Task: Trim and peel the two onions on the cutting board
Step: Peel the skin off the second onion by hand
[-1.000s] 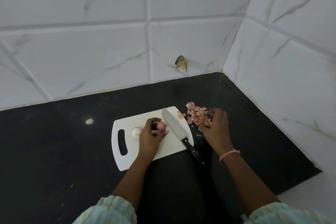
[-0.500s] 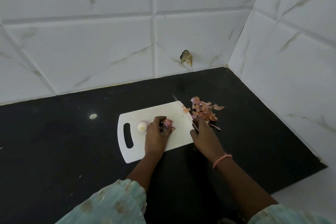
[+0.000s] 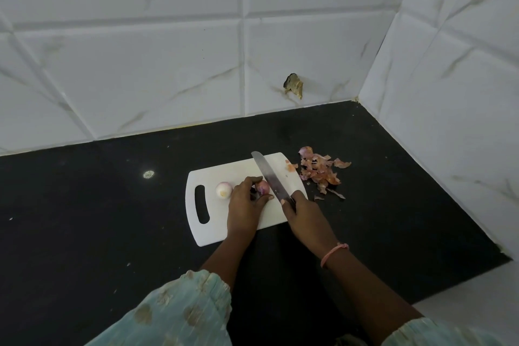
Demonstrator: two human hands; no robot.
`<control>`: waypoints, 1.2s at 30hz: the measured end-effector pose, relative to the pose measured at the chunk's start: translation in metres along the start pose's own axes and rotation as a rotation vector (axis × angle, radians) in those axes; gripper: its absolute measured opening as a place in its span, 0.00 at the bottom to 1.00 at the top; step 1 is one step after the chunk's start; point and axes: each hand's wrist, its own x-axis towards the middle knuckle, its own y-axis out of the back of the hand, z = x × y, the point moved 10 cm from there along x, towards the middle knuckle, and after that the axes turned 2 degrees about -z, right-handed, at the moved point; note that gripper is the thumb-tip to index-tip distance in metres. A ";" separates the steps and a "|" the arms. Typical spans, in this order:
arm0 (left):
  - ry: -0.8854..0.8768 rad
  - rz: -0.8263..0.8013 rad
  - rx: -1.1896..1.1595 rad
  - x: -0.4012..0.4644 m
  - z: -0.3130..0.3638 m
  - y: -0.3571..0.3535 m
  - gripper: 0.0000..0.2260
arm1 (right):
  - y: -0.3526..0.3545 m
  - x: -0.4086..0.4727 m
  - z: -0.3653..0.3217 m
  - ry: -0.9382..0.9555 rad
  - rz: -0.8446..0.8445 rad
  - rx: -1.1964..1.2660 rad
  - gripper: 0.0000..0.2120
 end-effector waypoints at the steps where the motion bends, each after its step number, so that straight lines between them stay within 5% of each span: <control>1: -0.002 -0.002 0.001 0.000 0.000 0.000 0.17 | -0.001 0.000 0.000 -0.007 0.000 -0.002 0.11; 36: 0.044 -0.044 -0.124 0.006 -0.001 -0.001 0.16 | -0.019 0.039 -0.021 -0.115 -0.097 -0.479 0.13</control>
